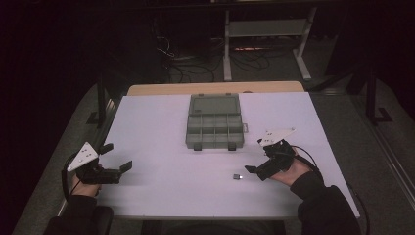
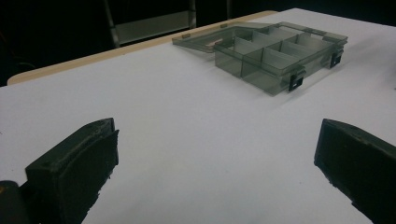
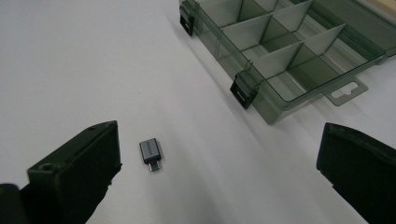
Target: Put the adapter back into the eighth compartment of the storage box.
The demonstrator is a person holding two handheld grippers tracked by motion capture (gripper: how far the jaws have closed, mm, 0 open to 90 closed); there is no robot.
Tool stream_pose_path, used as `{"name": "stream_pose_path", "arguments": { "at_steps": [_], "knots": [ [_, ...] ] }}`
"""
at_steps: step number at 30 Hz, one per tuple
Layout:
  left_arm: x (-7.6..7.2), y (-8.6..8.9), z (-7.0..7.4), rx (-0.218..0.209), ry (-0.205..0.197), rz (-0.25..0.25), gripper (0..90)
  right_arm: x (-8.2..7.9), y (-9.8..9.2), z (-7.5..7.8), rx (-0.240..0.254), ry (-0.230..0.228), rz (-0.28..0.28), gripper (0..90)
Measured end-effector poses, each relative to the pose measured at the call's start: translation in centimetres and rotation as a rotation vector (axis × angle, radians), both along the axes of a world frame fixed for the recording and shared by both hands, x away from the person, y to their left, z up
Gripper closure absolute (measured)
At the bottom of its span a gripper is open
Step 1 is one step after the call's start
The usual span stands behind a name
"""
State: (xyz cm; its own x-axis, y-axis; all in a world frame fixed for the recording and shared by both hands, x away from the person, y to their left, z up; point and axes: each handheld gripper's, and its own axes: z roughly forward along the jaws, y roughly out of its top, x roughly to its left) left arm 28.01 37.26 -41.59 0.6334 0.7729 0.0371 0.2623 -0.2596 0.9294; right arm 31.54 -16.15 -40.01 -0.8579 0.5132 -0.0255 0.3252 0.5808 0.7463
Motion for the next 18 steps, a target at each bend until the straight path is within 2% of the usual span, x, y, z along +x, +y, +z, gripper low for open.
{"name": "stream_pose_path", "arguments": {
  "at_steps": [18],
  "knots": [
    [0.0, 0.0, -0.1, 0.001, 0.003, -0.003, 0.0, 0.1, 1.9, -0.7, -0.053, 0.036, 0.056, 0.0]
  ]
}}
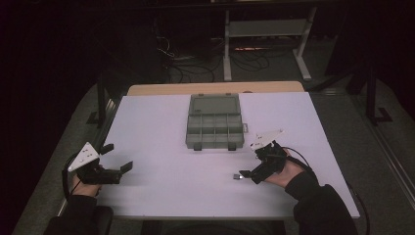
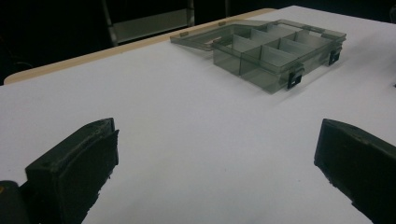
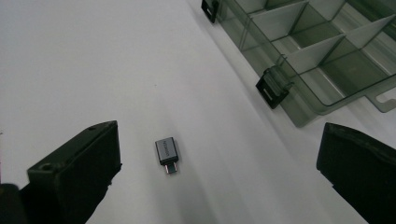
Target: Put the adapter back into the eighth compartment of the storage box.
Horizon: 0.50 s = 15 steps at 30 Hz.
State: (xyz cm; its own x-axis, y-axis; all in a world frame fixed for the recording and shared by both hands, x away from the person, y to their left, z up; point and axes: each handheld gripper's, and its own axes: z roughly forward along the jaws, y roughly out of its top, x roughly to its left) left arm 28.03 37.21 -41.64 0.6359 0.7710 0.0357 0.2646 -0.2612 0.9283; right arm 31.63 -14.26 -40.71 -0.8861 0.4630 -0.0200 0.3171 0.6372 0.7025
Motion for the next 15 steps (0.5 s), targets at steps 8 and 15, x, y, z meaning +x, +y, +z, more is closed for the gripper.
{"name": "stream_pose_path", "arguments": {
  "at_steps": [8, 15],
  "knots": [
    [0.0, 0.0, 0.0, 0.005, 0.003, -0.003, 0.0, -0.1, 0.9, -0.5, -0.03, 0.024, 0.03, 0.0],
    [0.0, 0.0, 0.0, 0.001, 0.001, -0.002, 0.0, 0.0, 1.9, -1.2, -0.067, 0.044, 0.061, 0.0]
  ]
}}
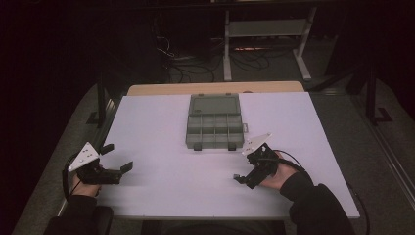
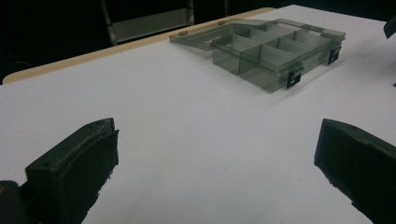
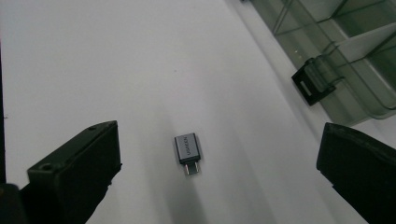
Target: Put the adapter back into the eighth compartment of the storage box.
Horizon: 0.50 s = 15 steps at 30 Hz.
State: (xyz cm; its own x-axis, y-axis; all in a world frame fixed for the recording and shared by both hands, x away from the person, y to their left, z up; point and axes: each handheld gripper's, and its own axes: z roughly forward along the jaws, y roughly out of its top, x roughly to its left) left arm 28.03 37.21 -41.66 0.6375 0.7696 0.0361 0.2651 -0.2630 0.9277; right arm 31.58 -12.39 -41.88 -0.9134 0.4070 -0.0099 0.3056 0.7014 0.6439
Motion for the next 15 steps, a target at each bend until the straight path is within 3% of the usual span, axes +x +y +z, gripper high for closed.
{"name": "stream_pose_path", "arguments": {
  "at_steps": [15],
  "knots": [
    [0.0, 0.0, 0.0, 0.0, 0.0, -0.001, 0.0, 0.1, 1.2, -1.2, -0.074, 0.045, 0.044, 0.0]
  ]
}}
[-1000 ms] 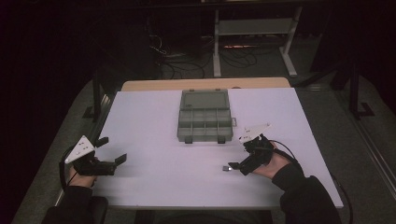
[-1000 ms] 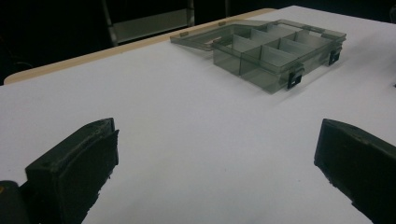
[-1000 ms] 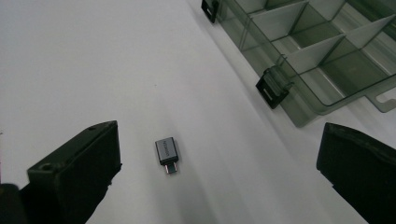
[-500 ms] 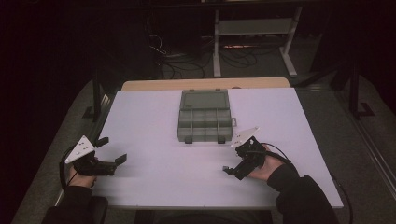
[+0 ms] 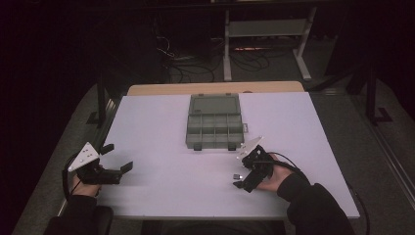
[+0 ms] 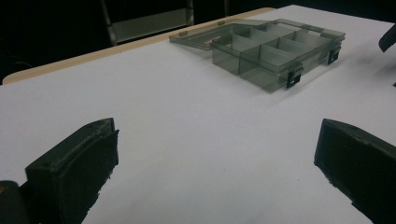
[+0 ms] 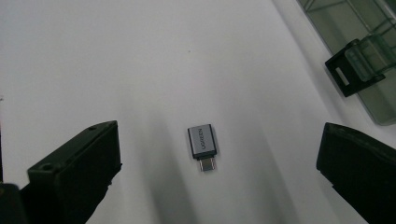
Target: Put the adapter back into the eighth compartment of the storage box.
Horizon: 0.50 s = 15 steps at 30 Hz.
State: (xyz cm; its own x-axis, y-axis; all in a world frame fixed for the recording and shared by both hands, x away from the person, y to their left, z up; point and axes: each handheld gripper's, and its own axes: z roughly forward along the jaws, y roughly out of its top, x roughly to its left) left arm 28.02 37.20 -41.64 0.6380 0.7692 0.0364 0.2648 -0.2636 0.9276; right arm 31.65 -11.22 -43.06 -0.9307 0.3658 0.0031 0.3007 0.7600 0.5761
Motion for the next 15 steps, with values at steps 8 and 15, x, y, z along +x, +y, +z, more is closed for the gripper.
{"name": "stream_pose_path", "arguments": {
  "at_steps": [8, 15],
  "knots": [
    [0.01, 0.01, 0.0, -0.001, 0.0, -0.001, 0.0, 0.14, 0.28, -0.11, -0.018, 0.023, 0.047, 14.3],
    [0.0, -0.02, 0.0, -0.001, 0.001, -0.002, 0.0, 0.41, 0.54, -0.22, -0.031, 0.042, 0.078, 25.8]
  ]
}}
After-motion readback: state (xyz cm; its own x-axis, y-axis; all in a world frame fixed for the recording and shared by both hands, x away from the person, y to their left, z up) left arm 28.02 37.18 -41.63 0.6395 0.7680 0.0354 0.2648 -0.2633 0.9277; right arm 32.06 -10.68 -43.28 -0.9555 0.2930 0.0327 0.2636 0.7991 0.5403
